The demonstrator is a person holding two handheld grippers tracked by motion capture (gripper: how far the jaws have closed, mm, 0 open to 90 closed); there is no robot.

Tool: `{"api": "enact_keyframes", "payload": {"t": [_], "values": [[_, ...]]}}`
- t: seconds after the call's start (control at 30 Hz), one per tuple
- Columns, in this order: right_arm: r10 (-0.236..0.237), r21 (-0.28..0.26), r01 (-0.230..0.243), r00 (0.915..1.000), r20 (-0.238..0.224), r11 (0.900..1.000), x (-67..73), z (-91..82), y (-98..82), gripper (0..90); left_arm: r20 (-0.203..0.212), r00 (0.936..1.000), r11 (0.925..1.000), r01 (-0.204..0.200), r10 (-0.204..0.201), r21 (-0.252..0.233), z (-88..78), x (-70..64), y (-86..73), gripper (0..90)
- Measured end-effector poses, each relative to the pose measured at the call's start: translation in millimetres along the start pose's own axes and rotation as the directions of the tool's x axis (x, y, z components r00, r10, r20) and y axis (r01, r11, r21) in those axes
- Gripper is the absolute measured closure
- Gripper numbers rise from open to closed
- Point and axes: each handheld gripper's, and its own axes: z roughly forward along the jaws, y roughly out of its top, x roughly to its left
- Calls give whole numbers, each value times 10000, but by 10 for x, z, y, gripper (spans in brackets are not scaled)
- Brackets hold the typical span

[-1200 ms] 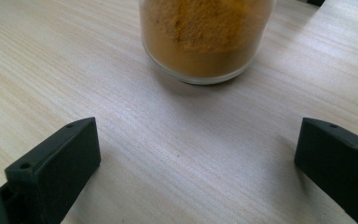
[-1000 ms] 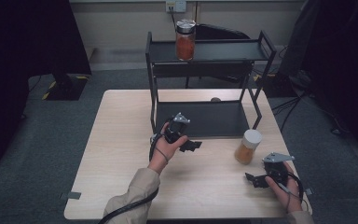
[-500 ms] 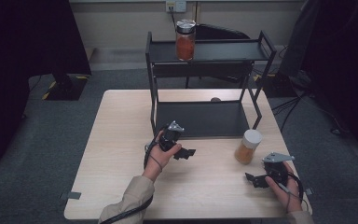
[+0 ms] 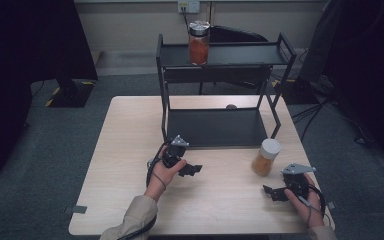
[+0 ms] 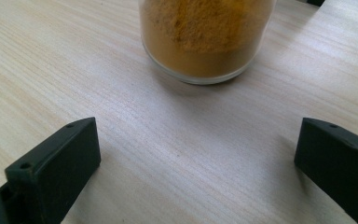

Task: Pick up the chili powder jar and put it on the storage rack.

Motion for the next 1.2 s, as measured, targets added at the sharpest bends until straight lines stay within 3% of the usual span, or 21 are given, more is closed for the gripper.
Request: {"api": "enact_keyframes", "payload": {"t": [0.57, 1.0, 1.2], "values": [[3, -5, -3, 10000, 10, 10000, 2, 0, -1, 0, -268, 9990, 9993, 366, -365, 33, -128, 73, -322, 33], [1, -6, -1, 10000, 8, 10000, 1, 0, -1, 0, -640, 9978, 9993, 173, -152, 318, -229, 47, -512, 32], [0, -6, 0, 10000, 9, 10000, 2, 0, -1, 0, -862, 9951, 9979, -444, 483, 468, -259, -7, -559, 25]]}}
